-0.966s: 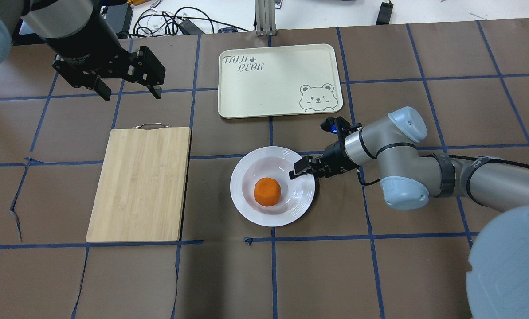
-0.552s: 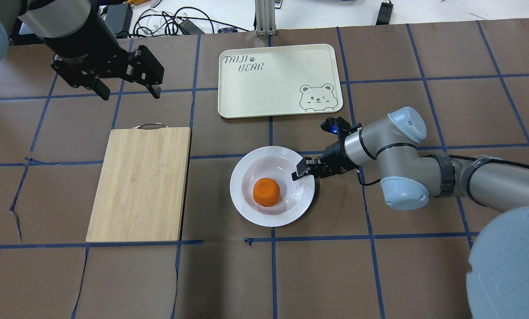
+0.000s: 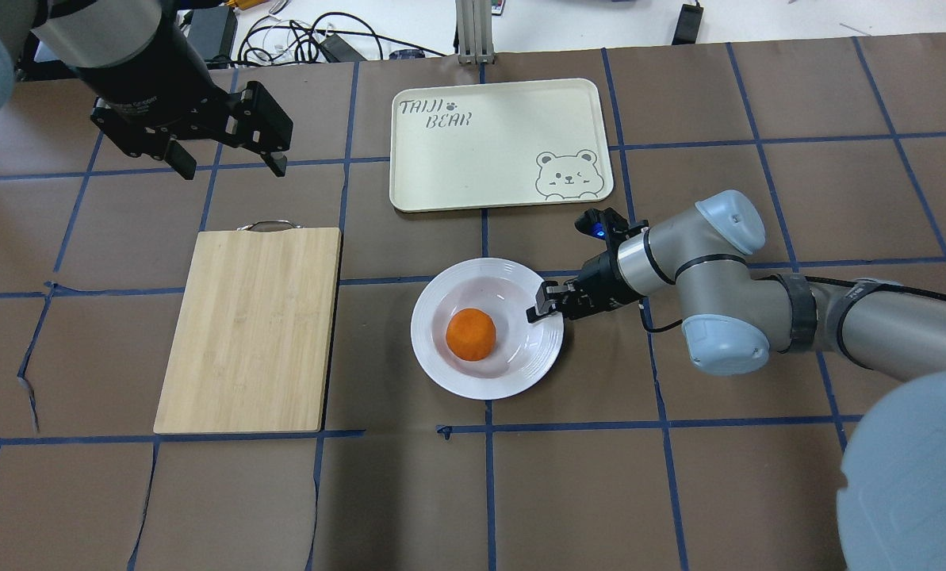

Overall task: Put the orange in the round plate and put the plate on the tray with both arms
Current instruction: 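Slide the plate with the right gripper onto the bear-printed tray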

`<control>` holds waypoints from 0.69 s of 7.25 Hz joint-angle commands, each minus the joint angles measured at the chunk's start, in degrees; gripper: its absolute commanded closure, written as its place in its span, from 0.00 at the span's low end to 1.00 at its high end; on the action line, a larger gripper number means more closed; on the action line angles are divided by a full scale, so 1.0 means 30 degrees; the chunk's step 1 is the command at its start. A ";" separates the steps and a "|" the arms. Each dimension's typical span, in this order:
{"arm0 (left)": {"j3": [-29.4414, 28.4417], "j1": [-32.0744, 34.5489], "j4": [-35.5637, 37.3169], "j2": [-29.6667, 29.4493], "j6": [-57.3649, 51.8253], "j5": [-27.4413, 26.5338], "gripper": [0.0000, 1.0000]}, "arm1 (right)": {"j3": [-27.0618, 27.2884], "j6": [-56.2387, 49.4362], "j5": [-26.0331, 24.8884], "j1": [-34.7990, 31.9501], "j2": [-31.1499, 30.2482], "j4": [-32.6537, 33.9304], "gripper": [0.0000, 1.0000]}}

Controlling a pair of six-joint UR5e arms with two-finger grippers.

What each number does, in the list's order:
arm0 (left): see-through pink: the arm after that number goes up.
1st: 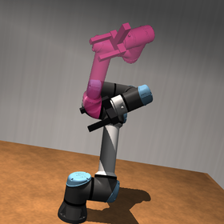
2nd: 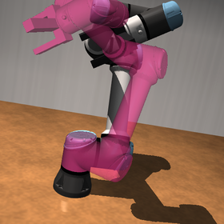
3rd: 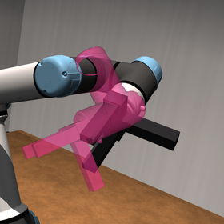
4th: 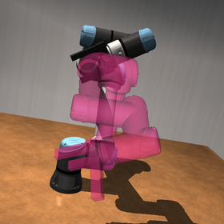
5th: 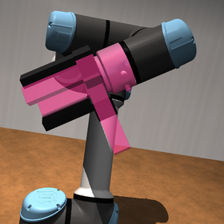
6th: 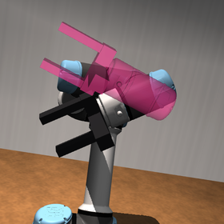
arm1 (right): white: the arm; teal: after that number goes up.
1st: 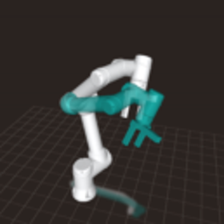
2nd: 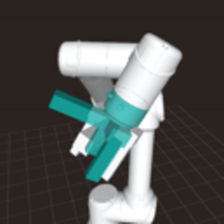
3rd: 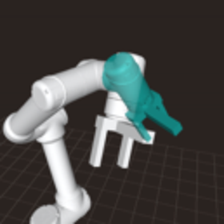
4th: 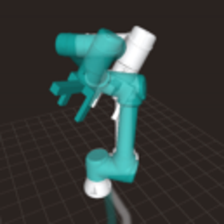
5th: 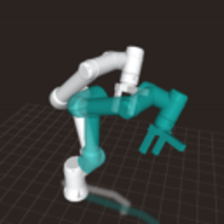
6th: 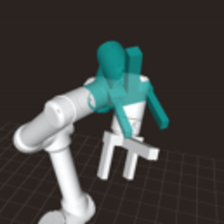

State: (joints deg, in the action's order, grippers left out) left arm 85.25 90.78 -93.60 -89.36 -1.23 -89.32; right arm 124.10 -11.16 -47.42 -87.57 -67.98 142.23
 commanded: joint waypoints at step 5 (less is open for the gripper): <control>0.0030 0.0004 -0.0030 0.0020 0.0000 -0.0023 0.00 | -0.6481 0.3129 0.0102 0.0215 0.1031 -0.2189 1.00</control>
State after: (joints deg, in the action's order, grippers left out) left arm 85.31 90.77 -93.63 -89.30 -1.23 -89.39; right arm 111.83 -4.45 -47.01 -86.98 -66.91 139.99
